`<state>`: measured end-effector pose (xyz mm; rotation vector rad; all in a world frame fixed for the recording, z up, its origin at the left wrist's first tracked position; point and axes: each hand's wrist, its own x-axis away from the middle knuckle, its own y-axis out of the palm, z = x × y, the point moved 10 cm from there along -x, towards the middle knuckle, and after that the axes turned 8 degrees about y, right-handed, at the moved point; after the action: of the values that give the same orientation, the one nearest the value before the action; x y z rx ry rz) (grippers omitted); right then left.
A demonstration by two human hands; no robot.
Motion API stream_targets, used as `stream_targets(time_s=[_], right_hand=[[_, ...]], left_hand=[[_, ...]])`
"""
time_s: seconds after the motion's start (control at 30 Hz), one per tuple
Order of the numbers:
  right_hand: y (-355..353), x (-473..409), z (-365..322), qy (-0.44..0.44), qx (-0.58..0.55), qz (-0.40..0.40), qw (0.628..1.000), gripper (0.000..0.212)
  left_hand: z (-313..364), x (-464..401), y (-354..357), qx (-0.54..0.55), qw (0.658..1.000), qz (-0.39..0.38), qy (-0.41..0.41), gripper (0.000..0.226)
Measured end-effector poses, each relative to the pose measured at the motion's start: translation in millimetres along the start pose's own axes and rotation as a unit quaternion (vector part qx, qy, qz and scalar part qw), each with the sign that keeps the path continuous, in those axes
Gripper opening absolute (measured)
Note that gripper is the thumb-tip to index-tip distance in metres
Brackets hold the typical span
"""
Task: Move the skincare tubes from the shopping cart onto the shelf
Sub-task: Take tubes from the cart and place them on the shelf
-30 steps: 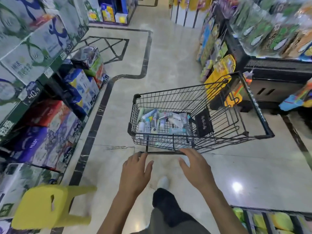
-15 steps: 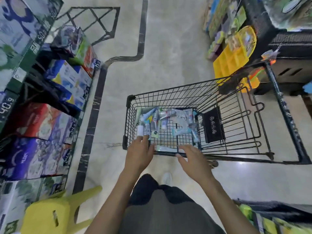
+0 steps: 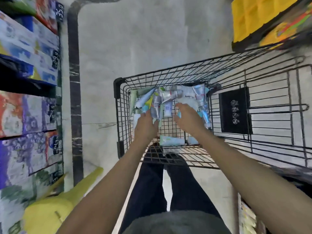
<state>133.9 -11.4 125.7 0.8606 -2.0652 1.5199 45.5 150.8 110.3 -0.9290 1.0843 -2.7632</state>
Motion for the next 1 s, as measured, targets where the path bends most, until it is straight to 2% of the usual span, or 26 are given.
stream_targets(time_s=[0.13, 0.23, 0.3, 0.43, 0.5, 0.63, 0.7, 0.8, 0.87, 0.93, 0.97, 1.0], right_hand=[[27, -79, 1, -0.031, 0.098, -0.006, 0.995, 0.053], [45, -130, -3, -0.077, 0.182, 0.009, 0.980, 0.060], [57, -160, -3, -0.104, 0.251, 0.027, 0.962, 0.063], [85, -201, 1, -0.138, 0.325, 0.017, 0.935, 0.074], [90, -211, 3, -0.152, 0.344, 0.045, 0.925, 0.079], [92, -225, 6, -0.176, 0.362, 0.102, 0.910, 0.091], [92, -228, 6, -0.190, 0.363, 0.106, 0.906, 0.090], [82, -225, 15, -0.174, 0.305, 0.081, 0.933, 0.071], [70, -214, 29, -0.126, 0.192, 0.047, 0.972, 0.062], [57, -196, 49, -0.035, -0.043, -0.008, 0.998, 0.054], [54, -182, 60, 0.025, -0.186, -0.043, 0.981, 0.048], [53, -167, 69, 0.073, -0.307, -0.077, 0.946, 0.037]], left_hand=[[-29, -60, 38, 0.016, 1.000, -0.015, -0.023, 0.044], [-43, -99, 61, -0.026, 0.999, -0.017, -0.035, 0.049], [-54, -121, 78, -0.070, 0.997, -0.019, -0.040, 0.061], [-77, -146, 107, -0.021, 0.997, -0.016, -0.072, 0.084], [-82, -152, 118, -0.024, 0.997, 0.000, -0.068, 0.088], [-82, -156, 121, -0.045, 0.996, 0.054, -0.059, 0.076], [-83, -161, 117, -0.041, 0.995, 0.067, -0.055, 0.065], [-85, -160, 111, 0.002, 0.996, 0.067, -0.064, 0.059], [-82, -153, 106, 0.034, 0.996, 0.057, -0.060, 0.053], [-77, -141, 96, 0.066, 0.995, 0.056, -0.058, 0.038], [-73, -134, 88, 0.083, 0.993, 0.058, -0.058, 0.032], [-69, -127, 81, 0.100, 0.991, 0.060, -0.059, 0.030]])
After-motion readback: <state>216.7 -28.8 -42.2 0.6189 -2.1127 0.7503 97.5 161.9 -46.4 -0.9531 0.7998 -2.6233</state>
